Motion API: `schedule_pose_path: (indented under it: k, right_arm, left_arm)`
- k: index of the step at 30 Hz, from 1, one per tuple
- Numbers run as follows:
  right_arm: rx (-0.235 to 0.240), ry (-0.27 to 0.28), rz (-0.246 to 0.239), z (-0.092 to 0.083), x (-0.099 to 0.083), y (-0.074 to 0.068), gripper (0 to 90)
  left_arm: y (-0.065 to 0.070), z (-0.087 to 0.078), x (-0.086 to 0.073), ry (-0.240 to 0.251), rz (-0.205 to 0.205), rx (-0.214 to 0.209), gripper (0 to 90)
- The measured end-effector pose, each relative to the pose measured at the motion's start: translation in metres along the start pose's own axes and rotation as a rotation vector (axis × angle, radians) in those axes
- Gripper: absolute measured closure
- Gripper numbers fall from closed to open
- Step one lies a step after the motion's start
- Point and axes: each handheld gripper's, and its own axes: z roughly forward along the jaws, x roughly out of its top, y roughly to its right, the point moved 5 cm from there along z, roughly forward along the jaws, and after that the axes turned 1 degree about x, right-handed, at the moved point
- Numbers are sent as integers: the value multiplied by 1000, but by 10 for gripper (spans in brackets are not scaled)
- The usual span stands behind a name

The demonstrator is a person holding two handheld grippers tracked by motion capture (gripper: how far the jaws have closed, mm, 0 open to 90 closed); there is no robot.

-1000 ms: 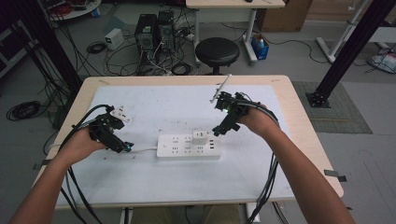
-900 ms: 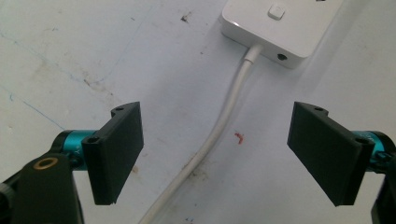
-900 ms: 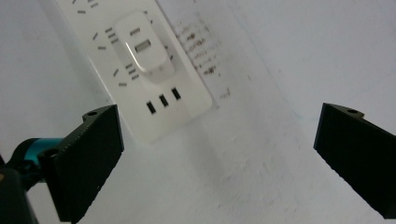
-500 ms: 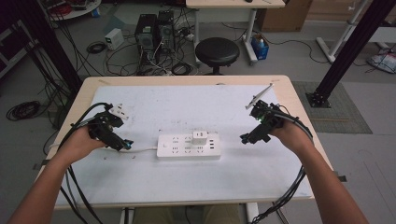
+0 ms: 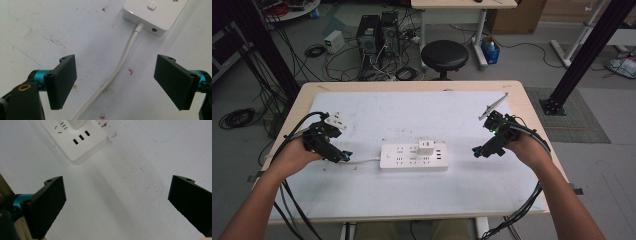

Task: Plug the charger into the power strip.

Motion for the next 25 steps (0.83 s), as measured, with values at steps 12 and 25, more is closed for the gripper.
schedule_pose_path:
  k: [12,25]
  right_arm:
    - [13,1,28,7,-11,0,8]
    - [30,19,60,14,-22,1,9]
  left_arm:
    - [0,1,0,1,-7,0,185]
    - [-1,9,-6,-2,-28,-6,184]
